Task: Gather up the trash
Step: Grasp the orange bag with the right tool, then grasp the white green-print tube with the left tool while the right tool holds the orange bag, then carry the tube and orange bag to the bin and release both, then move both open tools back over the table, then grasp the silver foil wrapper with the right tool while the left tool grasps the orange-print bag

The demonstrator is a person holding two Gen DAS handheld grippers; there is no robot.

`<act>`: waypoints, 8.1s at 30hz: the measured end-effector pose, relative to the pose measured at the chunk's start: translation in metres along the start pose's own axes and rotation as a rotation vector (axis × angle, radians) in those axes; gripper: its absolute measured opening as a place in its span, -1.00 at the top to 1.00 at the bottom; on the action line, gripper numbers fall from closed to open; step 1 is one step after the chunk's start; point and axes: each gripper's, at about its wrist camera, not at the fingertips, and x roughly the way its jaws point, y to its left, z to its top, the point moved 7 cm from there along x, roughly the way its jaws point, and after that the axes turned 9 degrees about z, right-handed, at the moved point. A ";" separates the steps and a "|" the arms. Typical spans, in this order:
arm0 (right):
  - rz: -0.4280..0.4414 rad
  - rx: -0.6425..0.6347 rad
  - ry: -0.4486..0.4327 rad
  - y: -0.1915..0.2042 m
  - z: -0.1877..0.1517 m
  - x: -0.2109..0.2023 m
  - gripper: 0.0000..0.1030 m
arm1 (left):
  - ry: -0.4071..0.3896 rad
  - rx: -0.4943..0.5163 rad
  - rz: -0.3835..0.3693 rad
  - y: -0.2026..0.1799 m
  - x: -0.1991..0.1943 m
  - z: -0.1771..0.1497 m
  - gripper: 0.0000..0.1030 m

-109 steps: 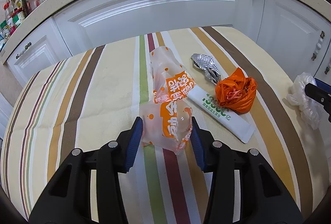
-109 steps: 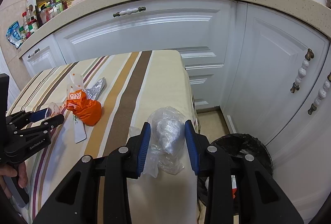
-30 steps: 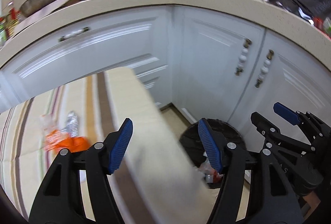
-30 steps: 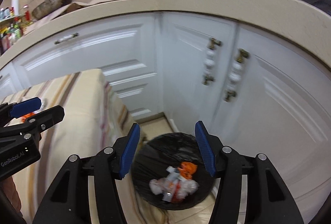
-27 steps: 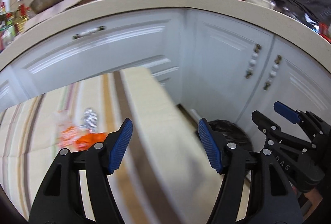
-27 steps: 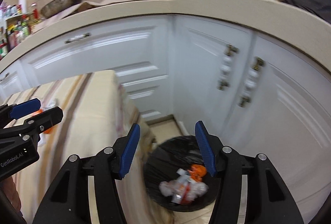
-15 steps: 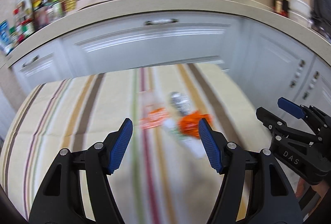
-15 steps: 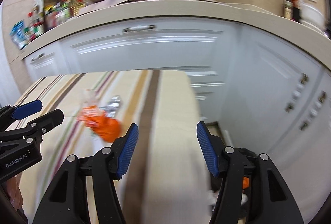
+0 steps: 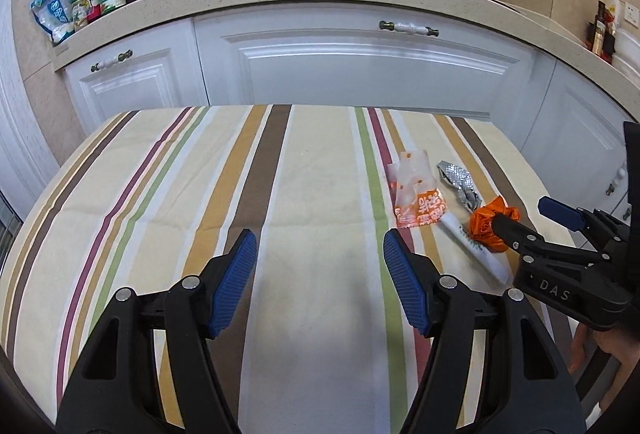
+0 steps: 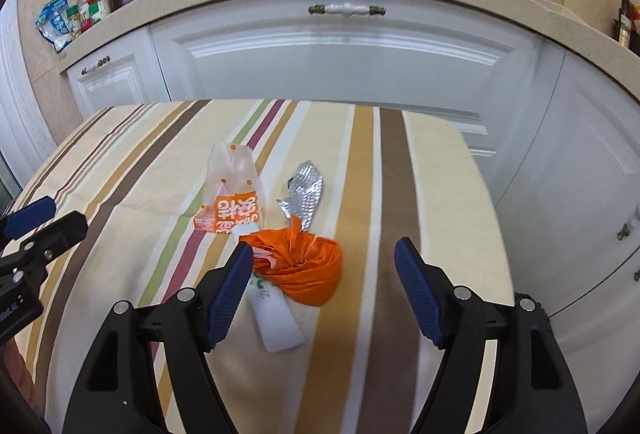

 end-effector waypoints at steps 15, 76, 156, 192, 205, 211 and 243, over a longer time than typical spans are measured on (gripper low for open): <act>0.016 0.009 0.023 0.003 -0.007 0.000 0.04 | 0.025 0.004 -0.044 -0.016 0.007 -0.005 -0.25; -0.134 0.132 -0.104 -0.120 -0.060 -0.080 0.04 | 0.135 0.156 -0.108 -0.120 0.027 -0.036 0.58; -0.463 0.341 -0.105 -0.260 -0.137 -0.152 -0.23 | -0.048 0.509 -0.366 -0.375 -0.059 -0.059 0.08; -0.207 0.116 -0.127 -0.101 -0.037 -0.087 -0.34 | -0.026 0.148 -0.084 -0.117 -0.020 -0.003 -0.25; -0.067 -0.009 -0.062 -0.025 0.014 -0.002 -0.34 | 0.034 -0.004 0.076 0.003 0.024 0.000 -0.25; -0.063 -0.033 -0.016 -0.014 0.025 0.030 -0.34 | 0.052 -0.049 0.117 0.036 0.040 0.001 -0.25; -0.044 0.073 0.035 -0.060 0.008 0.032 0.49 | 0.057 0.019 -0.025 -0.060 0.068 0.034 -0.34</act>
